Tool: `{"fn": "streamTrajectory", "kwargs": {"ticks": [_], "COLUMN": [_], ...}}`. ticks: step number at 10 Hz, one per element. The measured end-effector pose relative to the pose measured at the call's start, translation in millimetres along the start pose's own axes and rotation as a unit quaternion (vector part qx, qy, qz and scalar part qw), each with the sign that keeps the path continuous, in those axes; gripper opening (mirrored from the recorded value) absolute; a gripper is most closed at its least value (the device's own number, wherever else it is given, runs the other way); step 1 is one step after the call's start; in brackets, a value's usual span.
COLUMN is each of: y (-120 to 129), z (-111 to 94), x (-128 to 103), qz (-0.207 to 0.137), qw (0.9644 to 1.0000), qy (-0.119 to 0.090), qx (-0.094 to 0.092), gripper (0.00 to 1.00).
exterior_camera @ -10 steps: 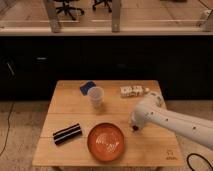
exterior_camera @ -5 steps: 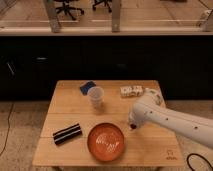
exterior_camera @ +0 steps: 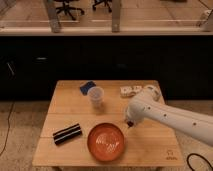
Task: Place the pepper in the ceramic cup
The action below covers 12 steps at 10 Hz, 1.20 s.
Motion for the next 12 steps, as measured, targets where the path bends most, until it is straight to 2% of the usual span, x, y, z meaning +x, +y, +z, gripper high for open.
{"fn": "streamTrajectory", "kwargs": {"ticks": [8,12], "y": [-31.0,-46.7], "z": [-19.2,-25.0], "x": [-4.6,-6.9], "qz": [-0.02,-0.03], "qw": [0.9987,0.9968], "qy": [-0.033,-0.054], "qx": [0.032,0.051], "gripper": [0.0,0.0]}}
